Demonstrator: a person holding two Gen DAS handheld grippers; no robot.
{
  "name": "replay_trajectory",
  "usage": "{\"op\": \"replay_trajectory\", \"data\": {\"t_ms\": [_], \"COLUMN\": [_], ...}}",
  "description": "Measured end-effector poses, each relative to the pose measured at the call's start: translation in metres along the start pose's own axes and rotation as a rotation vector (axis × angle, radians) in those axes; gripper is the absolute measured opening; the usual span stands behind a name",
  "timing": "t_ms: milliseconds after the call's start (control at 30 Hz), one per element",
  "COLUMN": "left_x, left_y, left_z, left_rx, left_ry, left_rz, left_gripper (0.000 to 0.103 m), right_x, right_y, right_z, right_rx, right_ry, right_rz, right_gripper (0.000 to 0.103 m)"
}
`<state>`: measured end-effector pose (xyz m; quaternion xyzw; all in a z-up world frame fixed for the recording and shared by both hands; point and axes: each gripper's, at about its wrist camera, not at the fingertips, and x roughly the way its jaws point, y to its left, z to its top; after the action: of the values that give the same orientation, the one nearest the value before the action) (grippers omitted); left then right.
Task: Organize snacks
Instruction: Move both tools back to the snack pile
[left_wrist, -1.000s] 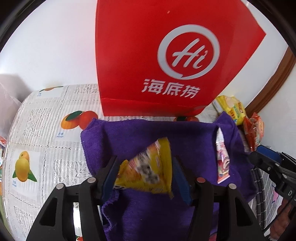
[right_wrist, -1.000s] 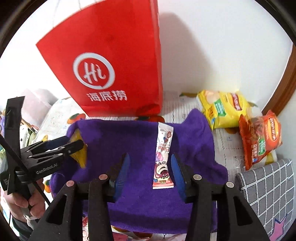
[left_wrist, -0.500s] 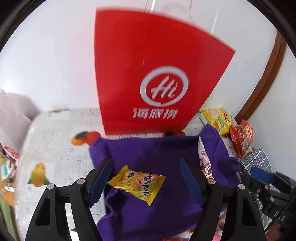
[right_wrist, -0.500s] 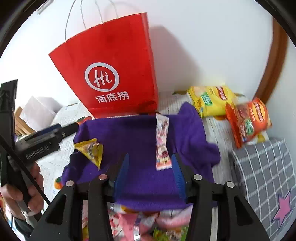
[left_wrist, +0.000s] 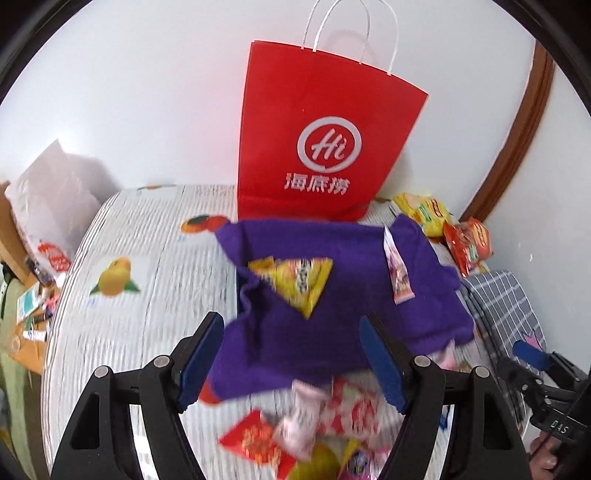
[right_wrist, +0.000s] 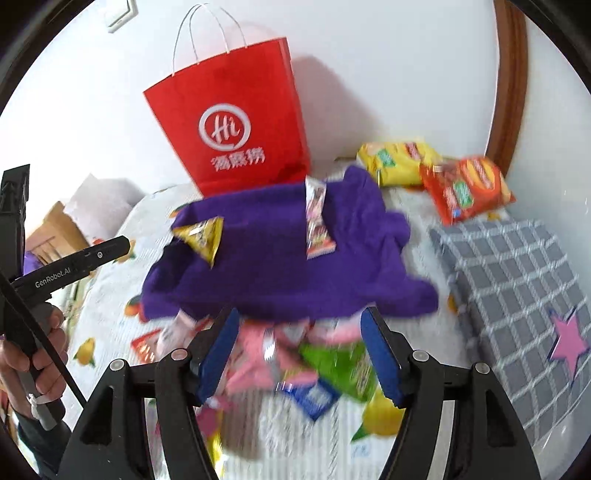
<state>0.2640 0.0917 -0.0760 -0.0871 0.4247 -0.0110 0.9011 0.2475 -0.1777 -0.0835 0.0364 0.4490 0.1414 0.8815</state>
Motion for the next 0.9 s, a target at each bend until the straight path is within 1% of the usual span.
{"op": "replay_trajectory", "data": {"t_ms": [133, 167, 267, 467, 600, 767, 900], "left_x": [-0.010, -0.010, -0.005, 0.009, 0.018, 0.018, 0.017], "left_y": [0.006, 0.008, 0.016, 0.033, 0.047, 0.061, 0.072], "left_z": [-0.027, -0.033, -0.057, -0.092, -0.107, -0.112, -0.114], "left_rx": [0.009, 0.007, -0.004, -0.048, -0.086, -0.111, -0.120], "left_ry": [0.023, 0.030, 0.069, 0.135, 0.168, 0.177, 0.177], "left_rz": [0.018, 0.023, 0.036, 0.065, 0.067, 0.068, 0.065], "left_gripper": [0.074, 0.074, 0.074, 0.074, 0.074, 0.074, 0.074], "right_x": [-0.007, -0.009, -0.012, -0.014, -0.007, 0.008, 0.027], "right_y": [-0.004, -0.006, -0.012, -0.009, 0.011, 0.045, 0.063], "right_z": [-0.029, -0.038, -0.056, -0.084, -0.102, -0.106, -0.100], "right_rx": [0.015, 0.026, 0.065, 0.090, 0.082, 0.054, 0.048], "right_ry": [0.025, 0.033, 0.051, 0.063, 0.090, 0.115, 0.149], "right_rz": [-0.008, 0.002, 0.042, 0.063, 0.125, 0.195, 0.198], "right_gripper": [0.068, 0.068, 0.068, 0.068, 0.068, 0.068, 0.068]}}
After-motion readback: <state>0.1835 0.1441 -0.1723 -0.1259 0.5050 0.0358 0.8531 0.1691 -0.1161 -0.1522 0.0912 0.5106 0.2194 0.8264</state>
